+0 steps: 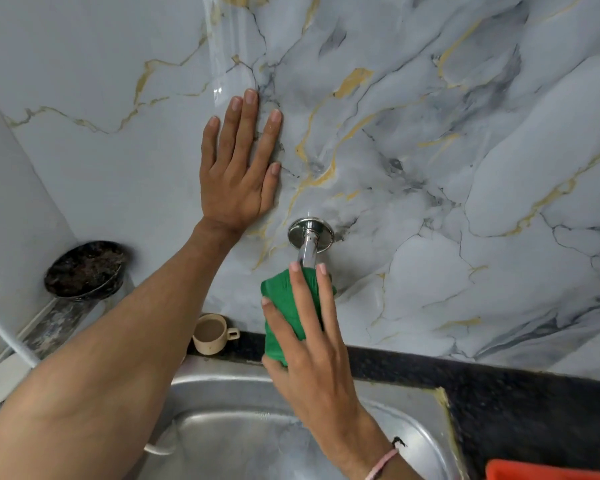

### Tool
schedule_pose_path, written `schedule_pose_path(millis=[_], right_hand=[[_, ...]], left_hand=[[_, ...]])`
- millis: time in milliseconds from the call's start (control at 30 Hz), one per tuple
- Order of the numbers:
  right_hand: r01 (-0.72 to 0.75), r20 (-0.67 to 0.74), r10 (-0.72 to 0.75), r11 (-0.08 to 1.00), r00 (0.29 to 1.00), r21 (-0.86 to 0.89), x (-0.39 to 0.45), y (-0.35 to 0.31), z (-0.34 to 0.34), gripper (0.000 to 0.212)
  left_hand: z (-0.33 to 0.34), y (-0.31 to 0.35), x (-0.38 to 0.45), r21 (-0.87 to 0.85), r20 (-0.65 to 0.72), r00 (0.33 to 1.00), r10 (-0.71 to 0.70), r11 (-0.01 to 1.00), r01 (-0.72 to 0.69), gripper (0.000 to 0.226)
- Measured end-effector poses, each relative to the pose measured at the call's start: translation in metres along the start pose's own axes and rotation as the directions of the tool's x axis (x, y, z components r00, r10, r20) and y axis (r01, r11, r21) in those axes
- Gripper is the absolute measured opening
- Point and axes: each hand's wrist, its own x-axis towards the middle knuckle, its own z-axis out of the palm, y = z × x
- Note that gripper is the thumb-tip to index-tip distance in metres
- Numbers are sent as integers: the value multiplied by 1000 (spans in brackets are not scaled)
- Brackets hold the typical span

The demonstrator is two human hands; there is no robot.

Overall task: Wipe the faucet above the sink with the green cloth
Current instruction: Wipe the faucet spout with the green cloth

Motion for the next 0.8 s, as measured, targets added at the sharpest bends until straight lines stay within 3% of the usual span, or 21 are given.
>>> schedule_pose_path(millis=[133, 200, 233, 267, 300, 333, 367, 400, 433, 500, 667, 800], right_hand=[[109, 5, -110, 989, 994, 96, -27, 10, -4, 52], [62, 32, -80, 928, 996, 366, -43, 21, -10, 58], [-43, 58, 12, 818, 998, 573, -52, 27, -12, 61], [-195, 131, 150, 598, 980, 778, -62, 33, -15, 63], [-345, 276, 281, 234, 919, 909, -69, 39, -17, 65], [-416, 458, 351, -194, 817, 889, -74, 48, -16, 66], [-394, 630, 334, -555, 701, 732, -77, 57, -12, 66], [-322, 732, 291, -755, 616, 572, -75, 63, -8, 62], [-283, 786, 264, -830, 559, 480, -67, 68, -3, 54], [-340, 836, 224, -837, 500, 428, -35, 72, 5, 49], [-506, 818, 17, -779, 575, 372, 63, 60, 18, 61], [-501, 769, -108, -813, 630, 296, 72, 52, 22, 64]], left_hand=[[2, 0, 0, 10, 3, 1000, -13, 1000, 13, 64], [3, 1, 0, 14, 5, 1000, -19, 1000, 19, 64], [4, 1, -1, 15, 6, 1000, -22, 1000, 22, 65], [5, 0, -2, 14, 10, 1000, -25, 1000, 25, 65], [5, 0, -3, 13, 13, 999, -30, 999, 30, 65], [6, 1, -3, 9, 13, 999, -35, 999, 35, 65], [7, 1, -2, -1, 8, 999, -39, 999, 39, 65], [7, 2, -2, -15, 3, 999, -42, 999, 42, 65], [7, 3, -2, -26, -3, 999, -42, 999, 42, 65], [7, 1, -2, -30, -9, 999, -41, 999, 41, 65], [6, -1, -4, -19, -3, 1000, -29, 999, 29, 66], [7, -1, -3, -12, -7, 1000, -24, 1000, 24, 66]])
